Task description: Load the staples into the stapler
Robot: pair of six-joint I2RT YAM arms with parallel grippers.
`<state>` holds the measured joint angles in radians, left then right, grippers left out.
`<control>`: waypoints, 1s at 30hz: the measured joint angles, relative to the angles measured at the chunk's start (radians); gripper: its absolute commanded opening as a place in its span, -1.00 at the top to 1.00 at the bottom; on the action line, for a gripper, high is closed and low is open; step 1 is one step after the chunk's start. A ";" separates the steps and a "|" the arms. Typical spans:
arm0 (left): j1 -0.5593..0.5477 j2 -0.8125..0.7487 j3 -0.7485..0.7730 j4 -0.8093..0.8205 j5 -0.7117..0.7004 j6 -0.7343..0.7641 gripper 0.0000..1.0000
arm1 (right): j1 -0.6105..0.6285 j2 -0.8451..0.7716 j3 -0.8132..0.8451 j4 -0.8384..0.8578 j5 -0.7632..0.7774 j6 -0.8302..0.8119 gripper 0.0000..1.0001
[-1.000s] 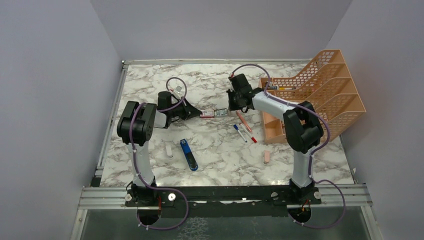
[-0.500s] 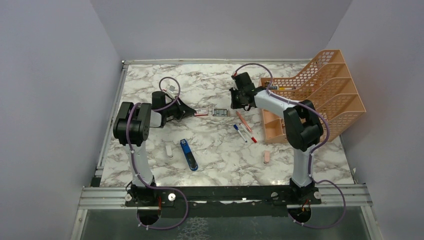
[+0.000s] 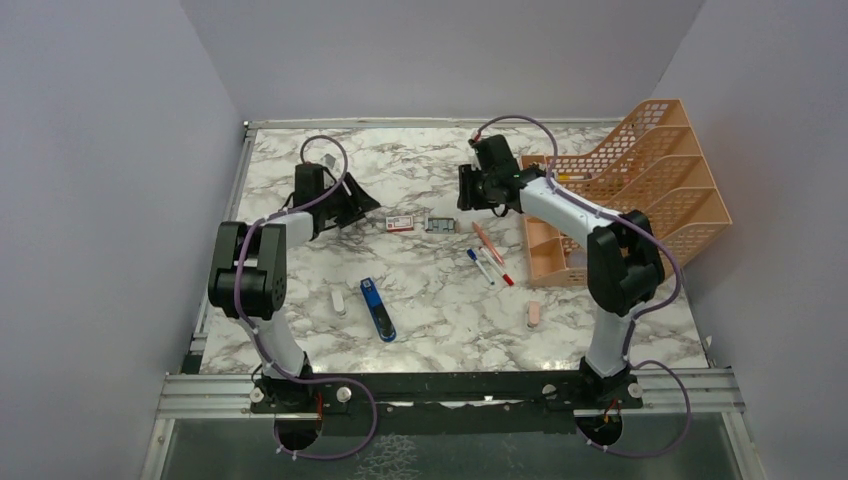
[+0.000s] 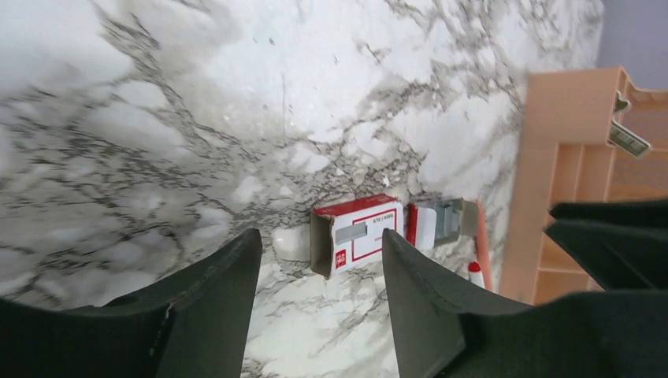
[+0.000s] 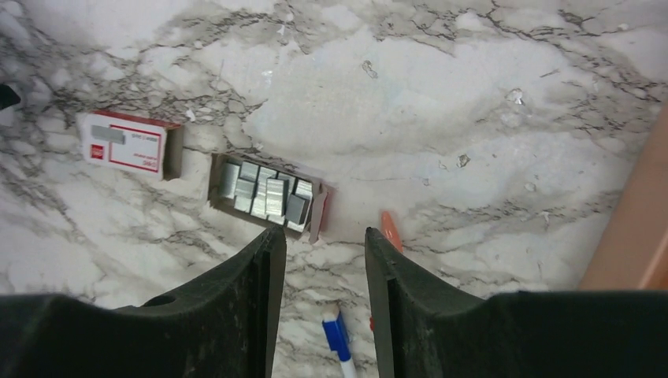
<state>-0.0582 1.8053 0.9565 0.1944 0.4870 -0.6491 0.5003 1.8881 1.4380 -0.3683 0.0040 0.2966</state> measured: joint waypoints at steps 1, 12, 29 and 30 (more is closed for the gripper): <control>0.000 -0.035 0.012 -0.047 -0.045 0.013 -0.43 | 0.000 -0.035 -0.021 0.011 0.000 0.002 0.08; 0.000 -0.496 0.023 -0.426 -0.328 0.178 -0.98 | -0.001 -0.348 -0.255 0.006 -0.147 0.004 -0.59; 0.000 -1.007 -0.138 -0.656 -0.440 0.227 -0.96 | 0.427 -0.453 -0.343 -0.045 -0.059 0.142 -0.56; 0.000 -1.011 -0.138 -0.656 -0.449 0.222 -0.96 | 0.456 -0.441 -0.343 -0.045 -0.044 0.156 -0.55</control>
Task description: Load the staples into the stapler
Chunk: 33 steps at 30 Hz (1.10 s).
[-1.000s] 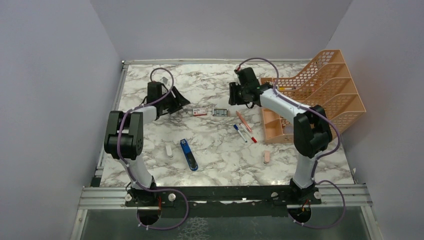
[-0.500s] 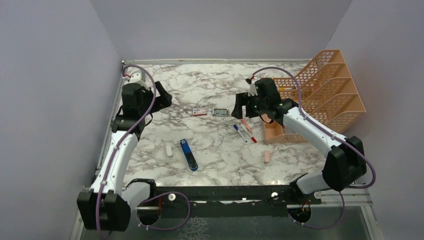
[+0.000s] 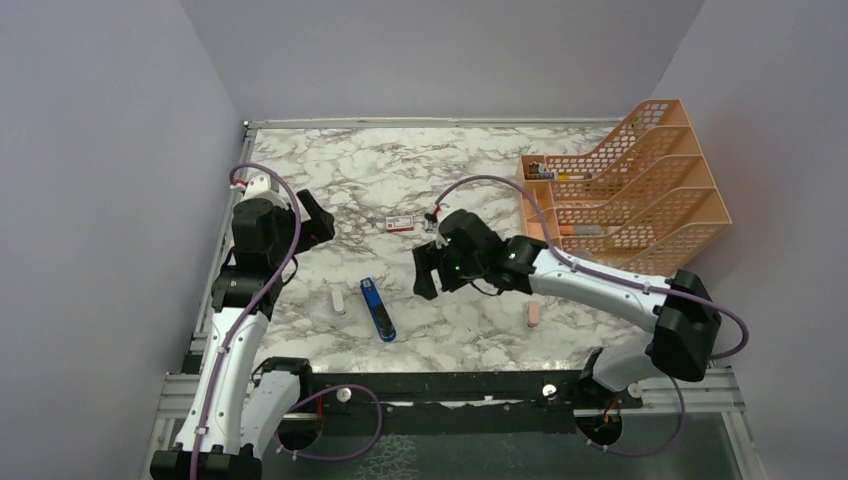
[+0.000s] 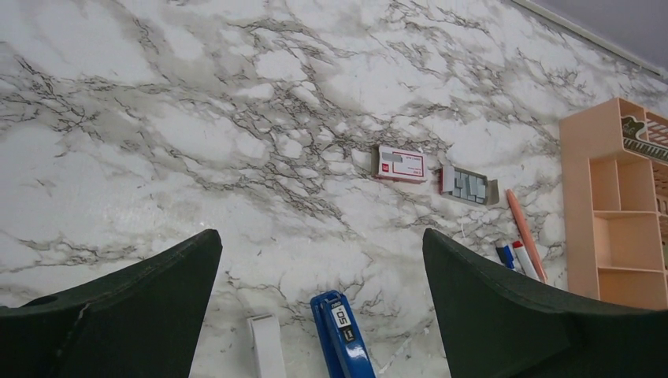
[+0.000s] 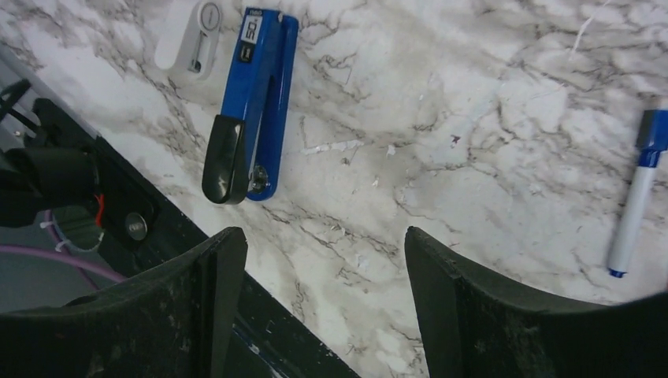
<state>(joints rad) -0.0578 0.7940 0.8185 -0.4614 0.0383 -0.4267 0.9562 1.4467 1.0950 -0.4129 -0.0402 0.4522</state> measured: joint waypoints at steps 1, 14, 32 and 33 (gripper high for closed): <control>0.000 -0.001 0.000 0.000 -0.005 -0.004 -0.96 | 0.028 0.016 0.002 0.000 0.012 0.014 -0.55; 0.000 0.074 -0.019 -0.001 -0.091 -0.082 -0.91 | 0.254 0.359 0.193 0.002 0.100 0.101 -0.30; -0.020 0.074 -0.079 0.004 -0.132 -0.117 -0.61 | 0.268 0.492 0.312 -0.035 0.264 0.212 0.30; -0.021 0.074 -0.086 0.008 -0.121 -0.122 -0.55 | 0.269 0.489 0.309 -0.037 0.280 0.221 0.31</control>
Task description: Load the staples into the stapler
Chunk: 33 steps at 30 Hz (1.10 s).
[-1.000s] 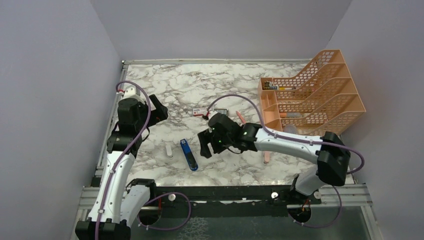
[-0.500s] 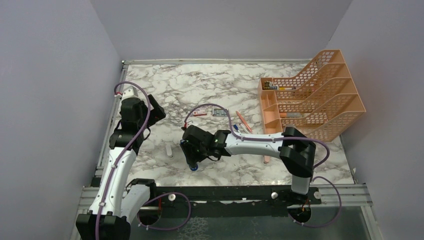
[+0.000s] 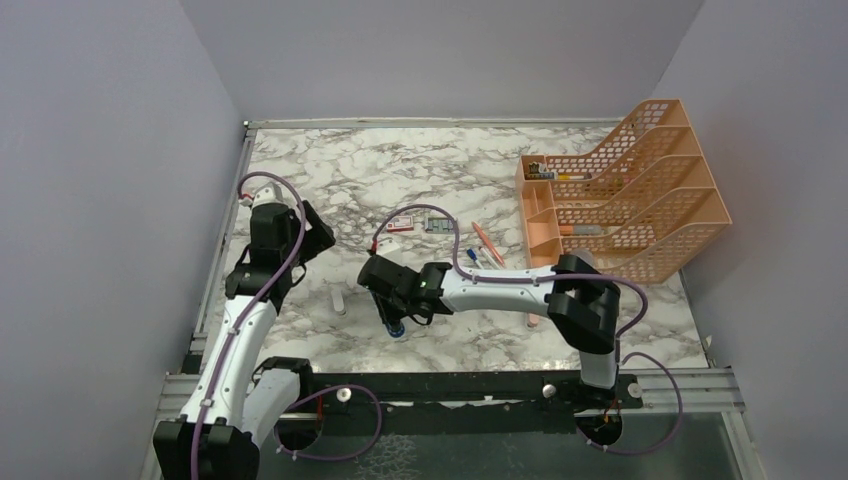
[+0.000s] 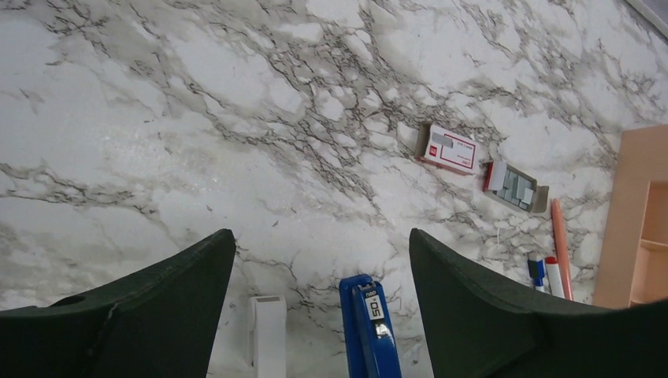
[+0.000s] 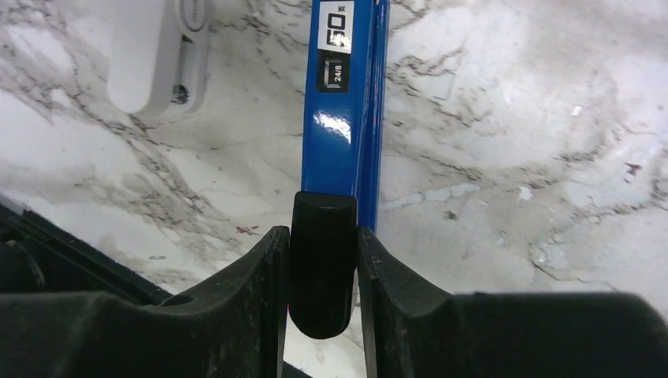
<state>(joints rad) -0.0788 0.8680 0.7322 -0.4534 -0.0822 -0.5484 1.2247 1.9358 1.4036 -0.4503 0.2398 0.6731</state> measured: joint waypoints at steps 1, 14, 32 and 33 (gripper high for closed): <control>0.000 0.000 -0.006 0.005 0.015 -0.005 -0.52 | 0.002 -0.006 -0.006 -0.003 0.018 0.009 0.31; -0.044 0.202 -0.092 0.148 0.315 -0.078 -0.24 | -0.023 -0.090 -0.138 -0.038 0.145 0.076 -0.27; -0.296 0.339 -0.248 0.294 0.358 -0.192 0.21 | -0.029 -0.233 -0.242 -0.027 0.028 0.035 -0.14; -0.297 0.342 -0.272 0.320 0.371 -0.201 0.21 | -0.029 -0.230 -0.244 -0.024 0.019 0.031 -0.11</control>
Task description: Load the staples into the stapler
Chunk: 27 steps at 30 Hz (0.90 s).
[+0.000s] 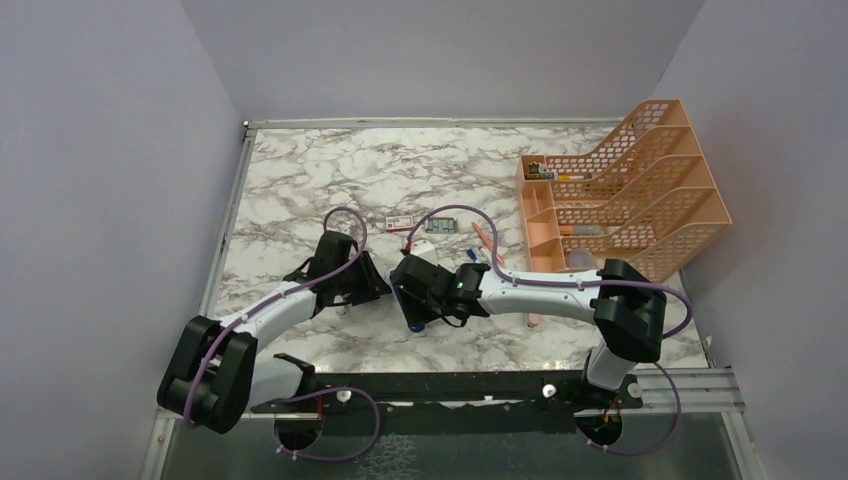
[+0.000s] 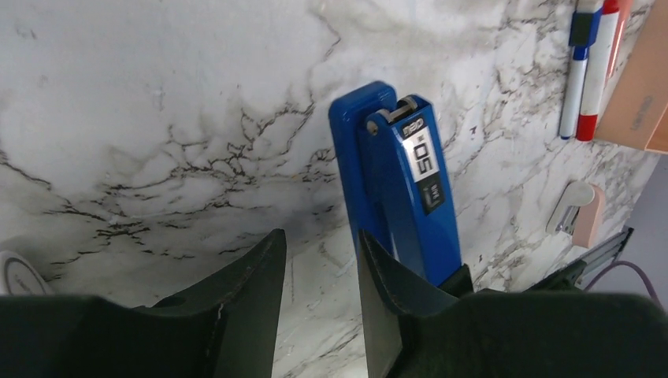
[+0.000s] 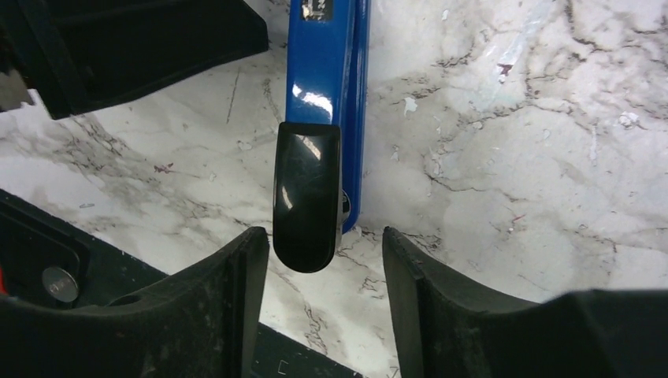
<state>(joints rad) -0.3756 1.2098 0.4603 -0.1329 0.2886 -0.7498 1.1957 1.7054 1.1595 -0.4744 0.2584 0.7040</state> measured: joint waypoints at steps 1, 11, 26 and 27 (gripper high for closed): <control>0.000 0.003 -0.020 0.017 0.011 -0.012 0.21 | 0.000 0.003 0.000 0.004 -0.010 -0.003 -0.07; -0.025 0.078 -0.061 0.186 0.099 -0.066 0.43 | 0.000 0.027 0.000 0.037 -0.046 -0.018 0.21; -0.058 0.112 -0.091 0.285 0.119 -0.090 0.56 | 0.000 0.027 0.000 0.038 -0.042 0.002 0.03; -0.061 0.114 -0.091 0.286 0.119 -0.093 0.58 | 0.000 0.027 0.000 0.038 -0.040 0.003 0.07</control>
<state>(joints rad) -0.4370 1.3239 0.3695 0.1535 0.4076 -0.8425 1.1957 1.7329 1.1595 -0.4366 0.2180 0.7074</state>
